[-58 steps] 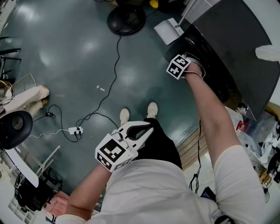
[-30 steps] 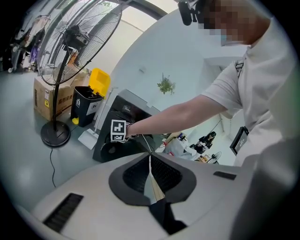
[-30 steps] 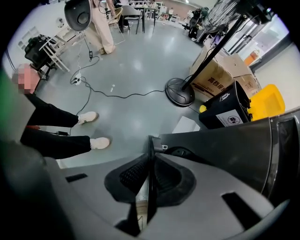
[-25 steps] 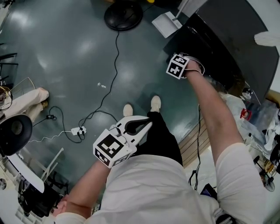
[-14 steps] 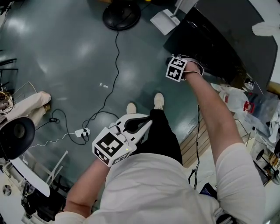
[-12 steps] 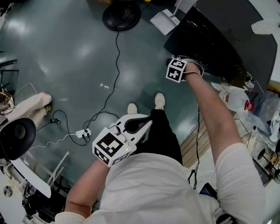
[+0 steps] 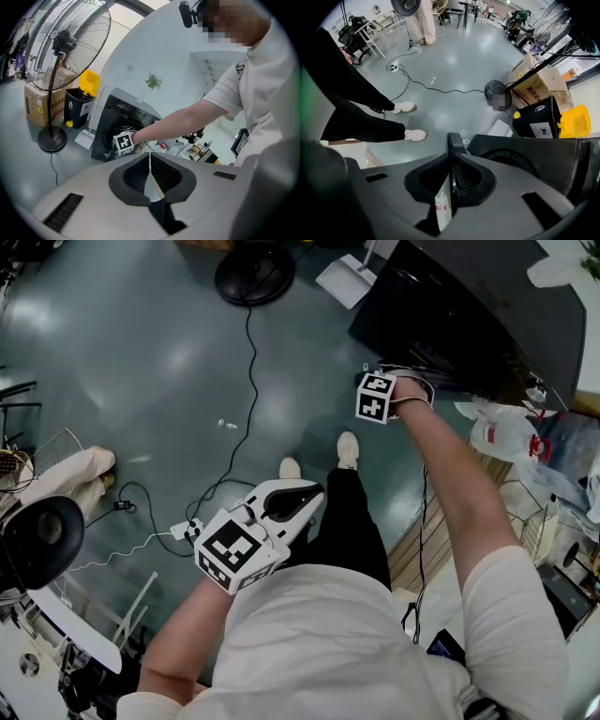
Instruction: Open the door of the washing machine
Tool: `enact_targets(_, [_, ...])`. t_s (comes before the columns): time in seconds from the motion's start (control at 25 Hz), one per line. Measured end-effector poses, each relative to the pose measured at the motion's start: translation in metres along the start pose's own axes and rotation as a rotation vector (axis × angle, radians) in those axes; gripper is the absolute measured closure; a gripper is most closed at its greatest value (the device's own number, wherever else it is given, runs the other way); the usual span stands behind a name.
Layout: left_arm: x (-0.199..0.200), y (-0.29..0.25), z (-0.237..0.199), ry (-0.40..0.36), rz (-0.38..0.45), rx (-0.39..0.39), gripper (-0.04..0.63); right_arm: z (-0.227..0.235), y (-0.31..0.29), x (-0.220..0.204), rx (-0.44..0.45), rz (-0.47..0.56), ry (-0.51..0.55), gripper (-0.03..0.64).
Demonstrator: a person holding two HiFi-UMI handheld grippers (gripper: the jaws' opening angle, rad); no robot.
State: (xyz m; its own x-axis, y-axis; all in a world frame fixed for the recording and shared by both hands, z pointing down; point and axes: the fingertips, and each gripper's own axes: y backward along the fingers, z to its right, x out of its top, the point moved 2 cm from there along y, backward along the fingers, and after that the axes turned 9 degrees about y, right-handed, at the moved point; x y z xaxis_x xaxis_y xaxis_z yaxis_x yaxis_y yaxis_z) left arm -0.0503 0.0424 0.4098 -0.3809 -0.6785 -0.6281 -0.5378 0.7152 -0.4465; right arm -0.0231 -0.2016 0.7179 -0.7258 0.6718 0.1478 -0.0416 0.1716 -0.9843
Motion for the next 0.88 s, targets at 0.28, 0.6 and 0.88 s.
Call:
enact_targets(0.28, [-0.016,0.011,0.008,-0.016,-0.015,-0.02,0.572,-0.034,0.004,0.005,0.003,-0.009,0.048,0.565])
enact_targets(0.6, [-0.029,0.017,0.017,-0.028,-0.015,-0.052,0.572,-0.072,0.007,0.007,0.02,-0.026,0.085,0.565])
enact_targets(0.88, [-0.035,0.017,0.024,-0.05,-0.032,-0.075,0.572,-0.099,0.009,0.006,0.021,-0.035,0.104,0.565])
